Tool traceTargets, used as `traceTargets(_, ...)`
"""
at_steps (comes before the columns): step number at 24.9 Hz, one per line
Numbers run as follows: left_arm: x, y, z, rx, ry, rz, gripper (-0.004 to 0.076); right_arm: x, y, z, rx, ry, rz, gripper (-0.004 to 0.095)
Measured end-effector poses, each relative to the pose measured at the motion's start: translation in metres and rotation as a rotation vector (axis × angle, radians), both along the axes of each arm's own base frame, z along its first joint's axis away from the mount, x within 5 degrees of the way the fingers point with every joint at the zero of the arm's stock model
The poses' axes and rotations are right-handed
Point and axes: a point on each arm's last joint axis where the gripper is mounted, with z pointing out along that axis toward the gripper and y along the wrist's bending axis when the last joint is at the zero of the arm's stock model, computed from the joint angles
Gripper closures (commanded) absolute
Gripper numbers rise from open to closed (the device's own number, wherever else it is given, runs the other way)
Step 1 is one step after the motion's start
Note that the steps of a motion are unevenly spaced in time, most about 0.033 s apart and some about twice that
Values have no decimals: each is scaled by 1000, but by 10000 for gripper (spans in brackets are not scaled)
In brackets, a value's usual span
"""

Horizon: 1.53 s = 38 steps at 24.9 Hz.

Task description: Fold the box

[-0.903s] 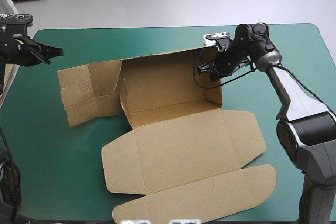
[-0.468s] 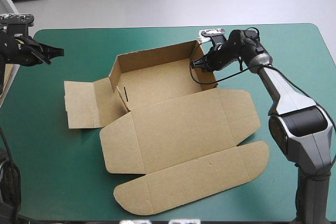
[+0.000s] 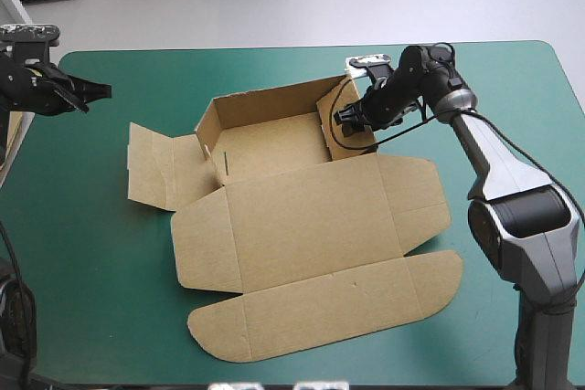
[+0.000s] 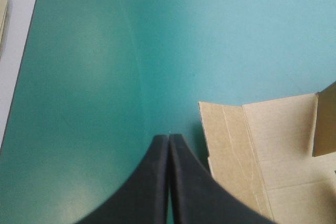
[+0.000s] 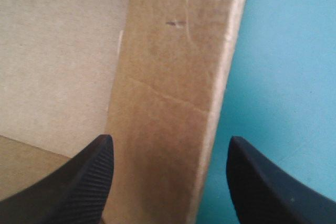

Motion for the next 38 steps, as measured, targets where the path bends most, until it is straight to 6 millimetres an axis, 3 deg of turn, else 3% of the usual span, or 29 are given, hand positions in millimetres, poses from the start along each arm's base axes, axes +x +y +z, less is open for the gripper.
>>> traceTargets(7, 0, 0, 0, -1, 7, -1, 732, -2, -4, 51, 7, -109, -24, 327)
traceTargets(10, -1, 0, -1, -1, 12, -2, 732, -2, -5, 57, 2, -127, -28, 328)
traceTargets(16, -1, 0, -1, -3, 19, -3, 732, 4, -5, 43, -23, -97, -43, 327)
traceTargets(21, -2, 0, -2, -4, 24, -3, 732, 14, -3, 18, -49, -47, -61, 356)
traceTargets(26, -2, 0, -2, -3, 26, -4, 732, 15, -4, 8, -65, -19, -64, 370)
traceTargets(31, -2, 0, -2, -3, 27, -5, 732, 13, -5, -17, -97, 58, -65, 372)
traceTargets(33, -2, -1, -2, -3, 28, -5, 732, 13, -4, -20, -91, 69, -67, 440)
traceTargets(36, -2, -1, -2, -3, 28, -5, 732, 13, -3, -21, -83, 73, -66, 933)
traceTargets(38, -2, -1, -2, -3, 28, -5, 732, 13, -2, -20, -80, 73, -63, 906)
